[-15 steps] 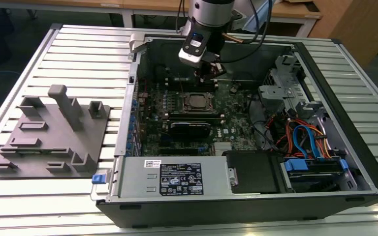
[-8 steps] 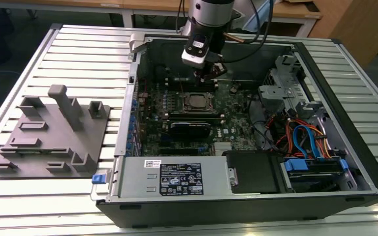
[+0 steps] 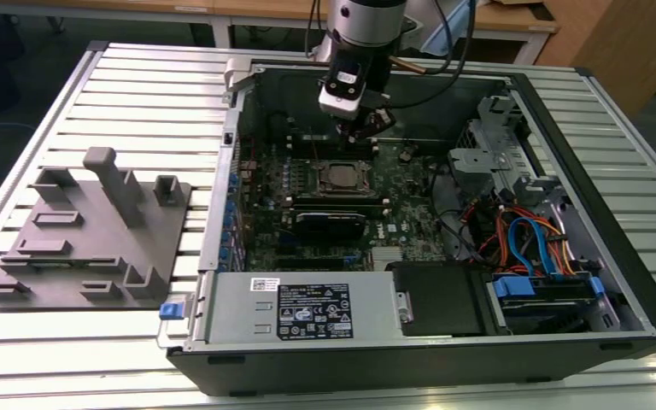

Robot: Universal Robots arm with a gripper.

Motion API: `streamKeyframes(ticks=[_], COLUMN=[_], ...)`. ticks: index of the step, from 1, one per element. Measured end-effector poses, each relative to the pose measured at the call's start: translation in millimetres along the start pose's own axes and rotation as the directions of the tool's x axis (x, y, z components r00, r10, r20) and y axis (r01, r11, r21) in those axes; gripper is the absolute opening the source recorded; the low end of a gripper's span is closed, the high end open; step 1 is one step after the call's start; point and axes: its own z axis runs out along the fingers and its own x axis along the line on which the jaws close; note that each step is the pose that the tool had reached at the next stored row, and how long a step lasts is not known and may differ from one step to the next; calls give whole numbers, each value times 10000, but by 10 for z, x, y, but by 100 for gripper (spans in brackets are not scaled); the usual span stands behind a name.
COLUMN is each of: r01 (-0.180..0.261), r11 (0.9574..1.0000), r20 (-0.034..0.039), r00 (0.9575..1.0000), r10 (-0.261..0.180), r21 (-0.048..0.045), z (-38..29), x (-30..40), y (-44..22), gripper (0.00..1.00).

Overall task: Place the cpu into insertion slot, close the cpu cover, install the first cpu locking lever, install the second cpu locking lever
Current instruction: 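Install the first cpu locking lever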

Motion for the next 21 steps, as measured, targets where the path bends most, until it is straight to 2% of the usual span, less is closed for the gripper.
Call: streamKeyframes(ticks=[13,17,21], r01=[94,518,1240], r11=[10000,9987,9923], r20=[1,6,15], r00=[10000,9987,9923], r10=[-94,-518,-1240], r21=[-1,-6,-15], z=[0,0,0], x=[0,0,0], y=[0,0,0], gripper=[10,10,10])
